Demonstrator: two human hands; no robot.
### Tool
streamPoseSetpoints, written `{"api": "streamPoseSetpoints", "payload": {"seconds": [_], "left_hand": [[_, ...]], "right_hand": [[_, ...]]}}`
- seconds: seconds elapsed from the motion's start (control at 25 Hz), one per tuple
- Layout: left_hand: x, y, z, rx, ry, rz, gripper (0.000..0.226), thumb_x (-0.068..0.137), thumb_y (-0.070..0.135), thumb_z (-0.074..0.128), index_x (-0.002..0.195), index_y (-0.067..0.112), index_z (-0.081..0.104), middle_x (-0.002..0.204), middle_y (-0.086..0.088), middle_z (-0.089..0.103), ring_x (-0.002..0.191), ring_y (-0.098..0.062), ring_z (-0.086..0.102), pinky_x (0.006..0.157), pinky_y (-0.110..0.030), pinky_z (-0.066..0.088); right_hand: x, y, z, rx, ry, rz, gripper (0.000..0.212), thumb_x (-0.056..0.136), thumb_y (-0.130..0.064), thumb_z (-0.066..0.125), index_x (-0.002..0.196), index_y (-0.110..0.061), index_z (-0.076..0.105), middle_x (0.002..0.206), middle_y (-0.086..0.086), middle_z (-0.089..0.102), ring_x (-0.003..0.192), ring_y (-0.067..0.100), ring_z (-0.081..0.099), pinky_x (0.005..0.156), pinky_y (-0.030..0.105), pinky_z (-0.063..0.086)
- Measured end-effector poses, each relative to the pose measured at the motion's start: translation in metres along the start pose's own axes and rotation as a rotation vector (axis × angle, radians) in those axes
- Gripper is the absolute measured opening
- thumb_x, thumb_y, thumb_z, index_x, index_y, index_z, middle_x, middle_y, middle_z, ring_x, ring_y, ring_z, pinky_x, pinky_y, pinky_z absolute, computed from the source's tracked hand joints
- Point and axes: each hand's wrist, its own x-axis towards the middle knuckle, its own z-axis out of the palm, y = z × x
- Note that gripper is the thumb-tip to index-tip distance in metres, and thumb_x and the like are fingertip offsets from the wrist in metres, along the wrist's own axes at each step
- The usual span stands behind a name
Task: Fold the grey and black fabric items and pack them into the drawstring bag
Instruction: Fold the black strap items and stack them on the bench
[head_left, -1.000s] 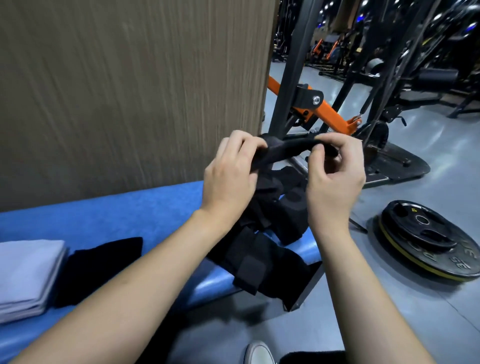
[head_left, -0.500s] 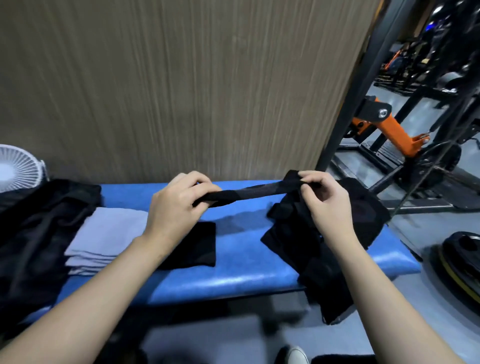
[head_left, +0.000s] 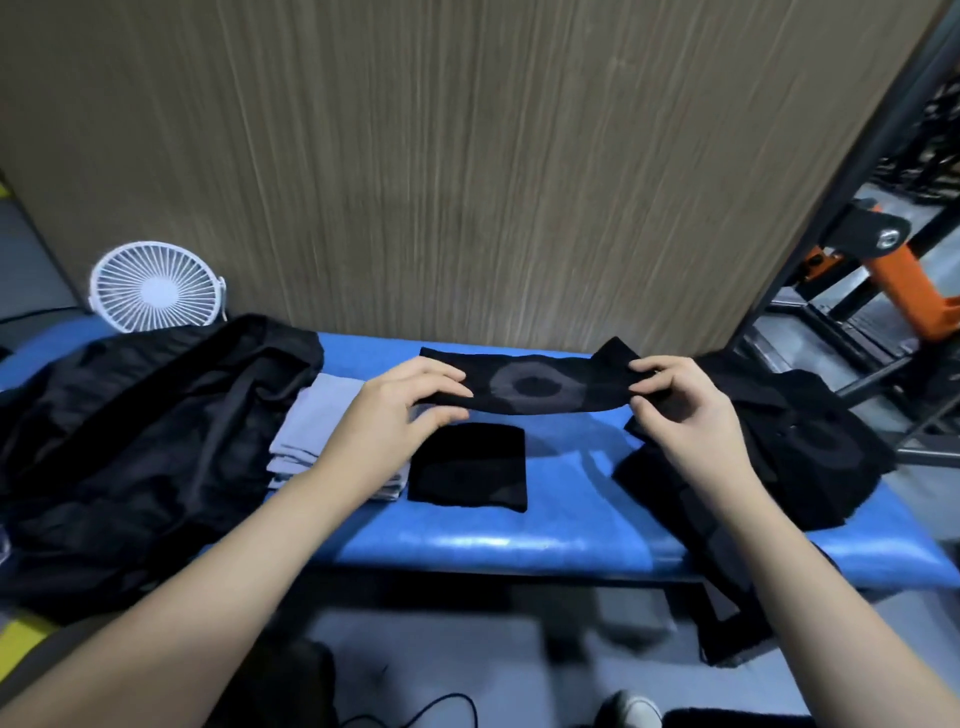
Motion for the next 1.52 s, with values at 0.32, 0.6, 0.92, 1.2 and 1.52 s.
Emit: {"api": "streamPoseSetpoints", "payload": {"seconds": [0.32,0.6,0.92,1.2,1.52], "left_hand": [[-0.026,-0.022,0.006,0.309,-0.295,0.018,0.023,0.088,0.035,0.072,0.109,0.026,0.075,0.127,0.016,0.060,0.116,-0.007,0.054,0.097,-0.028,0.046],[-0.025,-0.024,0.018,0.566,-0.456,0.046,0.061,0.078,0.078,0.031,0.112,0.046,0.071,0.130,0.023,0.057,0.115,-0.006,0.051,0.106,-0.024,0.021],[-0.020,-0.018,0.020,0.602,-0.280,0.030,0.066,0.081,0.074,0.038,0.134,0.040,0.057,0.131,0.017,0.052,0.122,-0.012,0.046,0.107,-0.026,0.017],[-0.020,-0.026,0.024,0.611,-0.403,0.049,0.062,0.075,0.064,0.069,0.132,0.041,0.059,0.137,0.017,0.051,0.129,-0.010,0.045,0.120,-0.033,0.011],[-0.011,-0.029,0.014,0.556,-0.197,0.185,0.021,0.075,0.030,0.084,0.093,0.038,0.077,0.108,0.014,0.068,0.099,-0.018,0.062,0.089,-0.028,0.037]], "right_hand": [[-0.023,0.017,-0.004,-0.190,-0.285,0.074,0.022,0.078,0.001,0.080,0.075,-0.018,0.067,0.111,-0.006,0.063,0.103,0.005,0.061,0.087,0.015,0.044],[-0.036,0.035,-0.005,-0.200,-0.432,0.151,0.020,0.080,-0.008,0.081,0.089,-0.023,0.071,0.118,-0.010,0.057,0.107,0.001,0.058,0.090,0.011,0.043],[-0.028,0.036,-0.003,-0.402,-0.440,0.010,0.043,0.084,-0.027,0.078,0.125,-0.027,0.066,0.130,-0.007,0.056,0.122,0.011,0.050,0.107,0.026,0.034],[-0.026,0.050,0.016,-0.581,-0.663,0.100,0.053,0.084,-0.048,0.073,0.134,-0.036,0.060,0.148,-0.002,0.046,0.135,0.021,0.045,0.115,0.042,0.032],[-0.020,0.059,0.003,-0.647,-0.691,0.171,0.087,0.057,-0.083,0.054,0.137,-0.051,0.051,0.134,-0.008,0.051,0.127,0.019,0.048,0.110,0.031,0.022]]}}
